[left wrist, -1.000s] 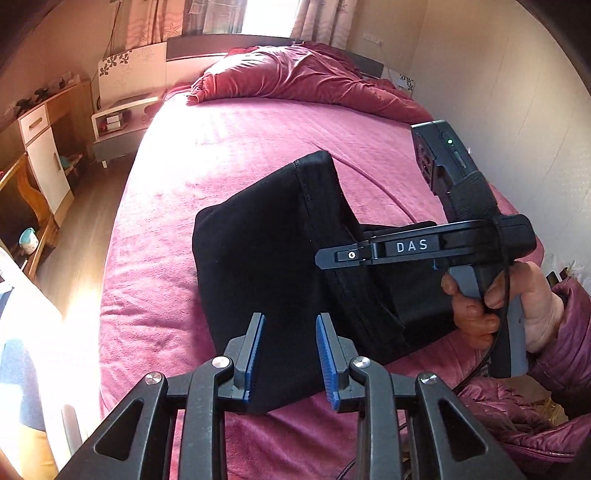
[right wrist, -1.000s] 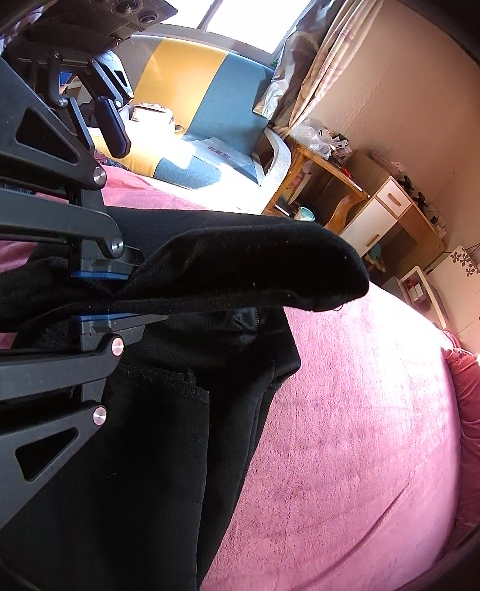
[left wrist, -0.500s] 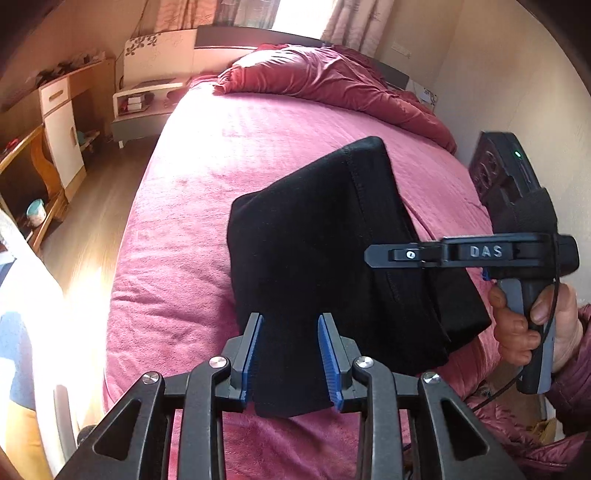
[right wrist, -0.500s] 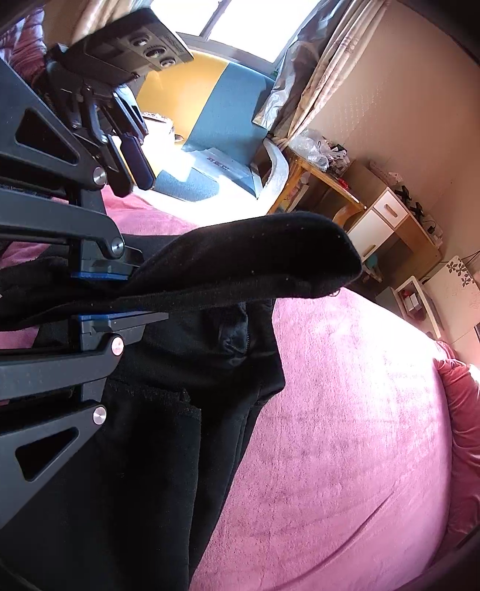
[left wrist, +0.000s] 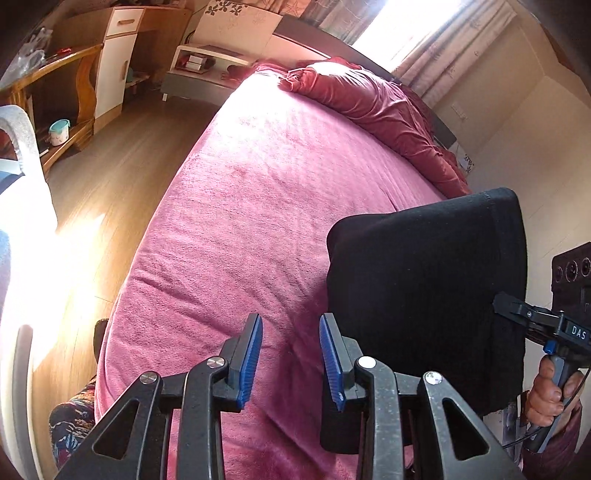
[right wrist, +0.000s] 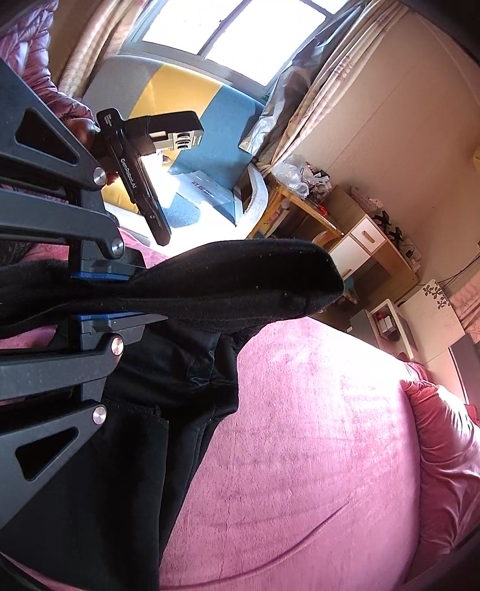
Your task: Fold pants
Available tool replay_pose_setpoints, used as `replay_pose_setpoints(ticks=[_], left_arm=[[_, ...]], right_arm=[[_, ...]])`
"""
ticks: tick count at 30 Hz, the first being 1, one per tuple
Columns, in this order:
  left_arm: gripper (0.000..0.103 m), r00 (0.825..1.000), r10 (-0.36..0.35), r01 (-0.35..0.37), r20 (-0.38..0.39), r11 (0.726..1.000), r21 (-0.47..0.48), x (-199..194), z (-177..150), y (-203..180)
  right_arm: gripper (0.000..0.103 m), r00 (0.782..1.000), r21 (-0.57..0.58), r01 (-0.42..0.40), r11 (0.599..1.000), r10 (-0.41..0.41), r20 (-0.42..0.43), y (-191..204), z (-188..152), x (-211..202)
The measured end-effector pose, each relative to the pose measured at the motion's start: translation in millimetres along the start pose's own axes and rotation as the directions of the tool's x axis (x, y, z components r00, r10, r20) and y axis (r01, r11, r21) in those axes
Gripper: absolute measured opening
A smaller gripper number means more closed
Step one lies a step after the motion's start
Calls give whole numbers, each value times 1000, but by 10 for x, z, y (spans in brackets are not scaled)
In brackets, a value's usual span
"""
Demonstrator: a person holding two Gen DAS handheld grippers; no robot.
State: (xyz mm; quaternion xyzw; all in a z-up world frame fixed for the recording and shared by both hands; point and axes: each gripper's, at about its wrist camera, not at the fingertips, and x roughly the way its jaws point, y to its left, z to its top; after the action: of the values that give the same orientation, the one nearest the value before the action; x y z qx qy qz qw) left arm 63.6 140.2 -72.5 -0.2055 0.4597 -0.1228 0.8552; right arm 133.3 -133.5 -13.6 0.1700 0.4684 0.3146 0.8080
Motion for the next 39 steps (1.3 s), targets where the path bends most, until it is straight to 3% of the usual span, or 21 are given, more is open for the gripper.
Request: replay_pose_setpoints(ticks=[6,16,27,39], left_arm=[[33,999,-38,38,-29,999,27,209,35,-209],[33,990,-109,117,-86,989,92,575,6,-705],[33,974,-119,155,-192,971,184,949,-272,-1131],[33,958,-85,171,-272,935,312,1150,-571,-1493]], right_arm=[[12,998,36,6,999,-9,70,-99,-75,-364],[12,982,149,95,984,-117,149,-513,-298,-896],[12,954,306,213,928,-265,138,-1286,-647,-1189],[12,937,456,279,845,-343,62,-2084,-975,-1058]])
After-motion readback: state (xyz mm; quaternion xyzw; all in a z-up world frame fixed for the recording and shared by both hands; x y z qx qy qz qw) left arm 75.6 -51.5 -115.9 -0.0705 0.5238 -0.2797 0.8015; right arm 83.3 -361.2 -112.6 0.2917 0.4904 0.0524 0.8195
